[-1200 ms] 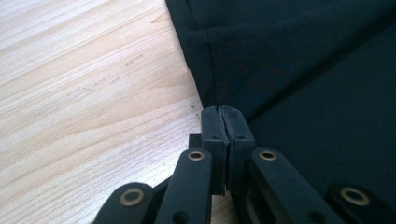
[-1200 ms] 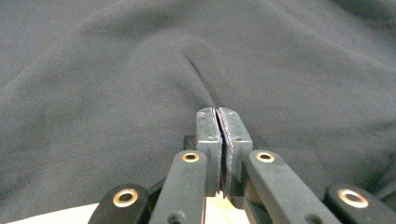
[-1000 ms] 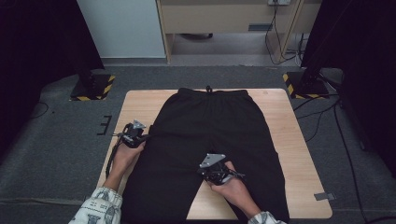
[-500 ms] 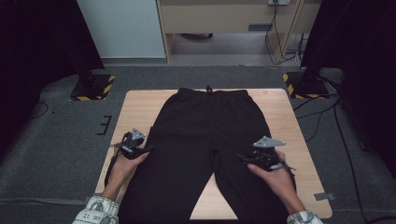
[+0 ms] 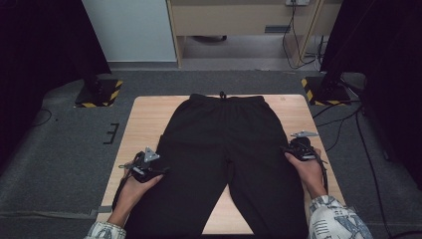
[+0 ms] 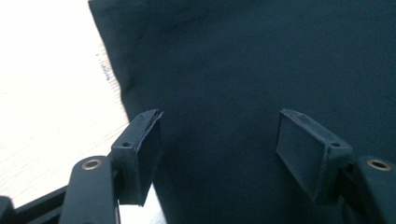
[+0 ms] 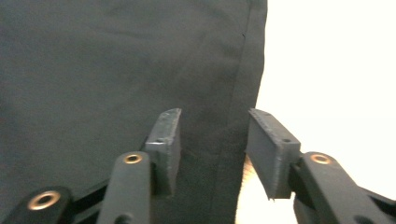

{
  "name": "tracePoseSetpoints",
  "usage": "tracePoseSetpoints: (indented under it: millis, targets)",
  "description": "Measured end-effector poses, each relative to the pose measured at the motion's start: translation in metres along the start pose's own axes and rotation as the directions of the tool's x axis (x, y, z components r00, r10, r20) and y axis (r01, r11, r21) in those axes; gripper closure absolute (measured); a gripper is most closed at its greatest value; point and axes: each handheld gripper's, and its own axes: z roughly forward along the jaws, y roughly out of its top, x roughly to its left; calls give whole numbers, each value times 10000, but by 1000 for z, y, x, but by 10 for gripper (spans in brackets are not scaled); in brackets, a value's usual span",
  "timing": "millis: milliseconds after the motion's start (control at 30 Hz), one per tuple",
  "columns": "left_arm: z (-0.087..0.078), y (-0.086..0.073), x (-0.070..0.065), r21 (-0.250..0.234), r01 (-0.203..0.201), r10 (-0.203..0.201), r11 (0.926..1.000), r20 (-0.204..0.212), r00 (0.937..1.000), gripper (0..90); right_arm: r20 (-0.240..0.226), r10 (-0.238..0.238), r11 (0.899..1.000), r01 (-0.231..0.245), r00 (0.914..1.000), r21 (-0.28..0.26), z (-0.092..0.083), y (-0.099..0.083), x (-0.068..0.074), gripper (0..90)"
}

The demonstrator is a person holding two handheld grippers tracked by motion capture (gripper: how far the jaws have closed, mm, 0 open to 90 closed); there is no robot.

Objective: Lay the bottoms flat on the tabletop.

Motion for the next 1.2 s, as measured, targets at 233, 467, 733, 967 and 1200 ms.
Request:
tracePoseSetpoints:
  millis: [233, 467, 733, 967, 1200]
  targets:
    - [3, -1, -4, -29, -87, 87, 10000, 21, 10000, 286, -588, -45, 9998, 56, 9983, 184, 2, -2, -5, 868]
    - [3, -5, -2, -212, 270, -267, 9994, 148, 9995, 273, -682, 53, 9991, -24, 9977, 420, 11, 11, -13, 890]
    - [1, -14, 4, -344, 755, -729, 9966, 706, 9948, 245, -759, 249, 9991, -223, 9968, 359, 9, 9, -13, 805]
    - [0, -11, 7, -190, 452, -441, 9988, 519, 9977, 152, -1054, 583, 9969, -636, 9927, -467, -9, -3, -10, 428]
    - [-1, -5, 9, -440, 508, -488, 9977, 472, 9977, 78, -1145, 420, 9902, -567, 9925, -1278, -29, -12, -1, 176]
